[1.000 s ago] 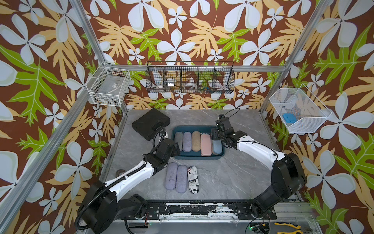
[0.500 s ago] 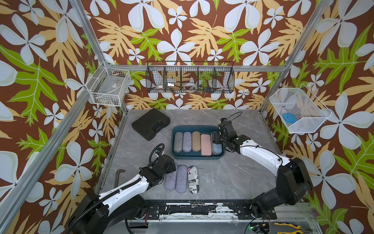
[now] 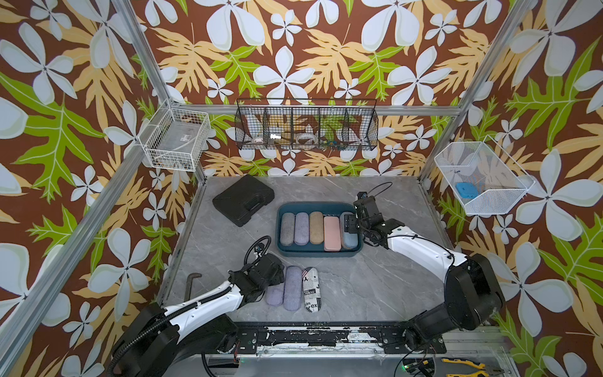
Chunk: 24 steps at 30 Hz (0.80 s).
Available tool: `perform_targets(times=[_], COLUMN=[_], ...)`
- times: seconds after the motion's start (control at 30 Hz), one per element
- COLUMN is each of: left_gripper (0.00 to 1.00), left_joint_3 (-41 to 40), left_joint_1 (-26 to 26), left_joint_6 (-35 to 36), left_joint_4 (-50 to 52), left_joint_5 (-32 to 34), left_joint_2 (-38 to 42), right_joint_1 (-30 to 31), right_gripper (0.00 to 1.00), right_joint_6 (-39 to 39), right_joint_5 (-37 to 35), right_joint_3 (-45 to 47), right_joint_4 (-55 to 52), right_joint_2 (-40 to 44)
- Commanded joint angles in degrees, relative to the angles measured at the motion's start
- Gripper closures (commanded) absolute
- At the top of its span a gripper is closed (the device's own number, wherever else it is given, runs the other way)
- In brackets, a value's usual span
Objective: Put the glasses cases into the storage boxes
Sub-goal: Pick up the glasses case at the center of the board.
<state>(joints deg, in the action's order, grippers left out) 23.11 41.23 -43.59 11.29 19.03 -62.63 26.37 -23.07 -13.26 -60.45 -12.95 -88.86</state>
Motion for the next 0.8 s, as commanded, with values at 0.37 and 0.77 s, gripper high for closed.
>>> perform_targets(times=[0.37, 0.77], left_gripper=[0.18, 0.19], left_joint_3=[2.11, 1.42], left_joint_1=[3.24, 5.76], left_joint_6=[-1.31, -1.45], left_joint_4=[0.66, 2.11], left_joint_5=[1.72, 3.34], left_joint_2=[-3.56, -3.50], right_joint_1=[-2.36, -2.57], right_gripper=[0.20, 0.20], right_joint_6=[0.18, -0.13], right_joint_5=[2.25, 3.17], right_joint_3=[1.11, 3.25], right_joint_4=[1.74, 3.36], right_joint_2=[0.17, 0.65])
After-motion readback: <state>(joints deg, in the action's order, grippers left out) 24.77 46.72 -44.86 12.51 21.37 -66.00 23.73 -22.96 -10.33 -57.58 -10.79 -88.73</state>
